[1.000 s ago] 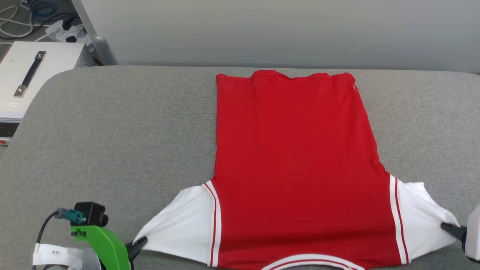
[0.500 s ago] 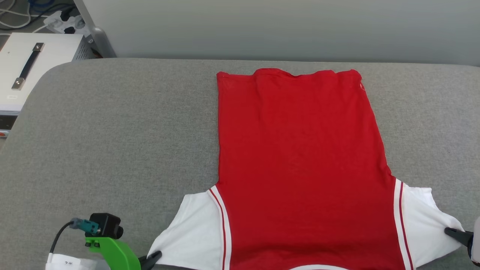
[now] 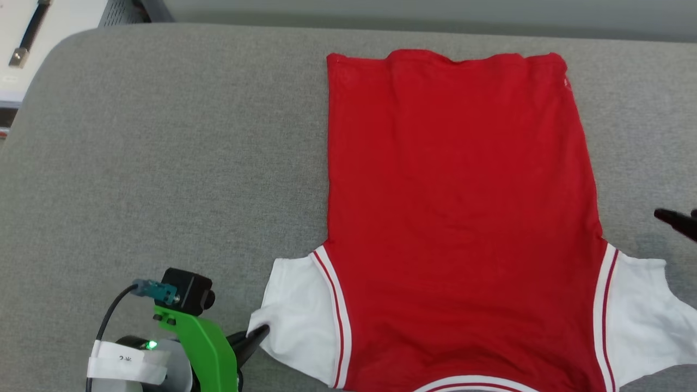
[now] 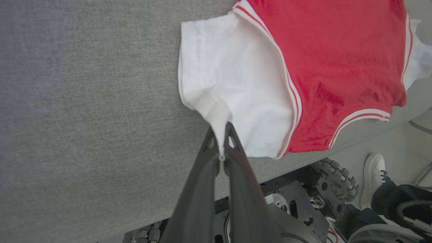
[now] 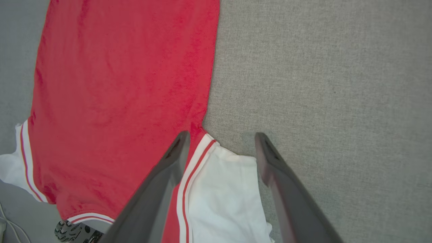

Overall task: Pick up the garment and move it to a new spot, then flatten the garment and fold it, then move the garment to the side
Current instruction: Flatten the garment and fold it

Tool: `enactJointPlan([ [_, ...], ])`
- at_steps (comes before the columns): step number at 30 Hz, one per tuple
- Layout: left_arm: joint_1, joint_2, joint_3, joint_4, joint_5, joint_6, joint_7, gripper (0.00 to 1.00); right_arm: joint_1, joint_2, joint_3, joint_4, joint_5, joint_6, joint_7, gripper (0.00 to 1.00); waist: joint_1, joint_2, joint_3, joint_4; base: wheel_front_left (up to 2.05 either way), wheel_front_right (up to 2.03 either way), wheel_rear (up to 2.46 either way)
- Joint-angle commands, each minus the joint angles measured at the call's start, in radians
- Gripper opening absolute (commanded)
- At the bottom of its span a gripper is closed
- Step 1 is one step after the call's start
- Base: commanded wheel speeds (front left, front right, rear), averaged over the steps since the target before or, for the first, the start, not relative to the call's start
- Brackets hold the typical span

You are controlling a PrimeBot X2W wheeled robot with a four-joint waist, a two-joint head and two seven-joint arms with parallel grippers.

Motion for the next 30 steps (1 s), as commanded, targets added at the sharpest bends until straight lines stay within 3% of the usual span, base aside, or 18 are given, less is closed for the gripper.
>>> enactJointPlan([
  [1, -0.019, 0.014, -0.003, -0.023, 0.018, 0.01, 0.011, 0.0, -0.06, 0.019, 0.0, -0.008, -0.02, -0.001, 0.037, 1.0, 0.0001, 0.0, 0.097, 0.051, 0.0, 0.0, 0.0],
  [13, -0.078, 0.008, -0.044, -0.145, 0.093, 0.034, 0.046, 0.0, -0.505, 0.098, -0.008, 0.131, -0.205, -0.001, 0.293, 1.0, 0.0001, 0.0, 0.281, 0.161, 0.0, 0.0, 0.0],
  [22, -0.122, -0.044, -0.071, -0.143, 0.129, 0.012, 0.015, 0.0, -0.756, 0.074, 0.015, 0.282, -0.347, -0.001, 0.329, 1.0, 0.0001, 0.0, 0.379, 0.241, 0.0, 0.0, 0.0],
  [30, -0.165, -0.083, -0.081, -0.11, 0.143, -0.015, -0.015, 0.0, -0.872, 0.06, 0.021, 0.391, -0.427, -0.001, 0.321, 1.0, 0.0001, 0.0, 0.437, 0.297, 0.0, 0.0, 0.0],
])
